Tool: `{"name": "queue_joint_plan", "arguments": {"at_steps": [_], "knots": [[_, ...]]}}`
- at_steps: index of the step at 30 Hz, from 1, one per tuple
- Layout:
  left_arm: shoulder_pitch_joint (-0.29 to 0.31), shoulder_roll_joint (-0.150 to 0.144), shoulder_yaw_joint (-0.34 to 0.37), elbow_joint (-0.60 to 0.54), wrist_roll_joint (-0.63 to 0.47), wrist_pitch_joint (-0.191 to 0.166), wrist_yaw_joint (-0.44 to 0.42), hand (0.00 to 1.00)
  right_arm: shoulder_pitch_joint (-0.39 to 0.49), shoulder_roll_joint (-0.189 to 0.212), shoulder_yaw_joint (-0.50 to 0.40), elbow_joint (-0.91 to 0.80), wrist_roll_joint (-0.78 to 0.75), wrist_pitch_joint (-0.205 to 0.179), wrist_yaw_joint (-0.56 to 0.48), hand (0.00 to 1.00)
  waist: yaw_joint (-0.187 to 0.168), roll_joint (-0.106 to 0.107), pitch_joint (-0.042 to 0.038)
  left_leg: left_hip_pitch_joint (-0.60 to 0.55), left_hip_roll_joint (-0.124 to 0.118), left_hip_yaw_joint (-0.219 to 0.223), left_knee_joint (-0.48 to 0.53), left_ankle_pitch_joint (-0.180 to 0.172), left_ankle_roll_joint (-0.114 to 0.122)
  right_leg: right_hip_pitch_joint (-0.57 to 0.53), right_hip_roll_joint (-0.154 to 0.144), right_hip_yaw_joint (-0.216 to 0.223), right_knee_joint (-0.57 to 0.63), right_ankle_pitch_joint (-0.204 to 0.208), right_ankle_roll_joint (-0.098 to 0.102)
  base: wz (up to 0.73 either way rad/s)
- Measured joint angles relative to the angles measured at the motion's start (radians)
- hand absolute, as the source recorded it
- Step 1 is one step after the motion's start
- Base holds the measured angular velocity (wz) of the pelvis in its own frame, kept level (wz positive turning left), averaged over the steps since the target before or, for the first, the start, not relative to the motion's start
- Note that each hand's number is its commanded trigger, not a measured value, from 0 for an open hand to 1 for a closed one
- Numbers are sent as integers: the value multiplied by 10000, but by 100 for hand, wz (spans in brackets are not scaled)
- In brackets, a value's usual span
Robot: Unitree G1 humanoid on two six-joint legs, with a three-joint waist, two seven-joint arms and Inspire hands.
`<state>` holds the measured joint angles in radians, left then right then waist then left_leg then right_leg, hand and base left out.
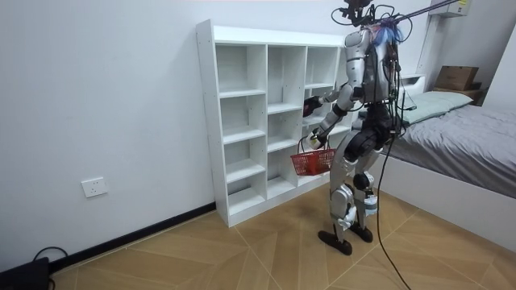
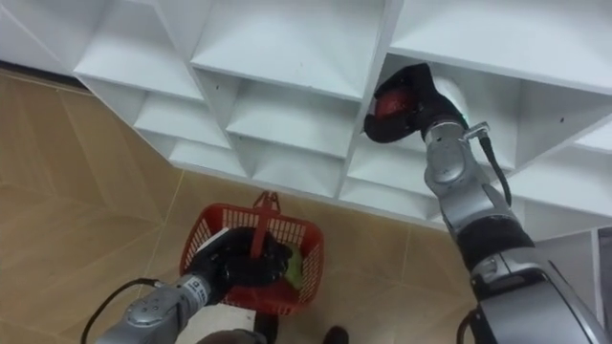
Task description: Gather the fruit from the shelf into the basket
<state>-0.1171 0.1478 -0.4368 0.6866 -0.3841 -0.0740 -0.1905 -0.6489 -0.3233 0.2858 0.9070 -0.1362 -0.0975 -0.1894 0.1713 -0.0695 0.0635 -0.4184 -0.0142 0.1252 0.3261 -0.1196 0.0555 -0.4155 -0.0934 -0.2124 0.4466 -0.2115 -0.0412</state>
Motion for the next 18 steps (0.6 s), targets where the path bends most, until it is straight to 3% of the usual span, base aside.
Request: {"name": "queue_joint_plan", "arguments": {"at_steps": [9, 18], "knots": [[19, 325, 129, 0, 42, -197, -187, 100, 506, 1, 54, -671, 194, -408, 459, 100, -243, 71, -31, 353, 74, 11, 16, -18, -17, 458, 89, -26, -259, 83, -45, 0], [40, 382, 233, 5, 41, -203, -175, 100, 1589, 30, 71, -1478, 574, -445, 1509, 100, -319, 285, -186, 882, 80, 101, -153, -16, -18, 954, 122, 54, -506, 129, -24, -4]]}}
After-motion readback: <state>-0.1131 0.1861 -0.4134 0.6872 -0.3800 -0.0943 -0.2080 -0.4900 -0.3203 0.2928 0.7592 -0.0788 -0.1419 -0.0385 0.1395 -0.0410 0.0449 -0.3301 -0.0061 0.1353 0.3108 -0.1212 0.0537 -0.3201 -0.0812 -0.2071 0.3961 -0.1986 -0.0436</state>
